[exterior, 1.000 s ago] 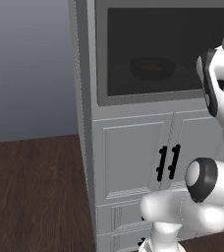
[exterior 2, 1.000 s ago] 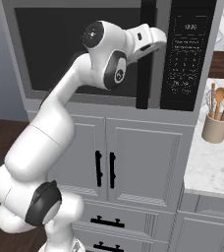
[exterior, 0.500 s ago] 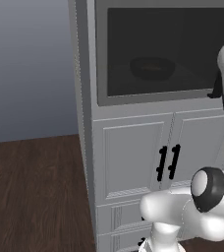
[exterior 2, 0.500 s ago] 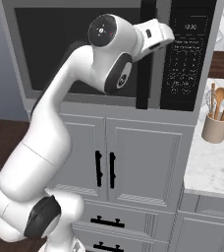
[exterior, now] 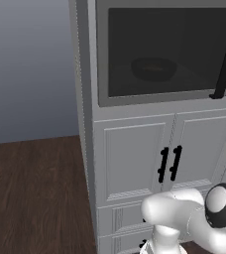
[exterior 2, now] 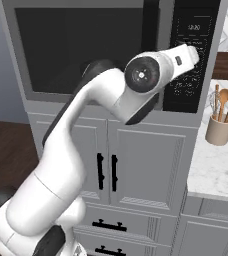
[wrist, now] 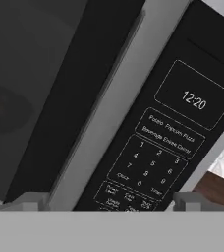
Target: Open the microwave, place the bowl with waffle inside the microwave, then close the microwave door and turn it on.
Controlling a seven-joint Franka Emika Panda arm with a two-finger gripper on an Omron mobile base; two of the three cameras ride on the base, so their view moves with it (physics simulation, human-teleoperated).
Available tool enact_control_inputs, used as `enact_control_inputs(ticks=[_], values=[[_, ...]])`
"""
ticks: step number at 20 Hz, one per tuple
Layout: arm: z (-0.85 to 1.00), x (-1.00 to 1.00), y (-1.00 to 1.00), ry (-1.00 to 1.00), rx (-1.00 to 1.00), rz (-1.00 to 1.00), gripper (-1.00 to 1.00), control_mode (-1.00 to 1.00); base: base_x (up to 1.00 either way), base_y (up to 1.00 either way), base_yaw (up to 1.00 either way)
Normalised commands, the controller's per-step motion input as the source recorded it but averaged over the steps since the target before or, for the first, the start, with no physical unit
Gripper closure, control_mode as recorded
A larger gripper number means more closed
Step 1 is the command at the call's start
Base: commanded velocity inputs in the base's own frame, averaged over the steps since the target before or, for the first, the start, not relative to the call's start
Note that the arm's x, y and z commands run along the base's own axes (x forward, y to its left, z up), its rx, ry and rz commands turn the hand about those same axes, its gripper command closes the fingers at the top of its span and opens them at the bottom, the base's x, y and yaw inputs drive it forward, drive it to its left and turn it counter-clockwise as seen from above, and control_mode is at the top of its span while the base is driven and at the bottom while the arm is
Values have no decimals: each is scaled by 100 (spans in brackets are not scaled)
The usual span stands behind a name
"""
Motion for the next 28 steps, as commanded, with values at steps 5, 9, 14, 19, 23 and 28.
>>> enact_control_inputs(ticks=[5, 9, 14, 19, 23, 28], values=[[-59, -4, -11, -5, 0, 19, -100, -100, 0, 0, 0], [-23, -12, -15, -1, 0, 9, -100, -100, 0, 0, 0], [-19, 0, -40, -3, 0, 6, -100, -100, 0, 0, 0], [-20, 0, -27, -2, 0, 0, -100, -100, 0, 0, 0], [-18, 6, -24, 0, 0, 0, -100, -100, 0, 0, 0], [-1, 1, -10, 0, 1, 0, 100, -100, 0, 0, 0]])
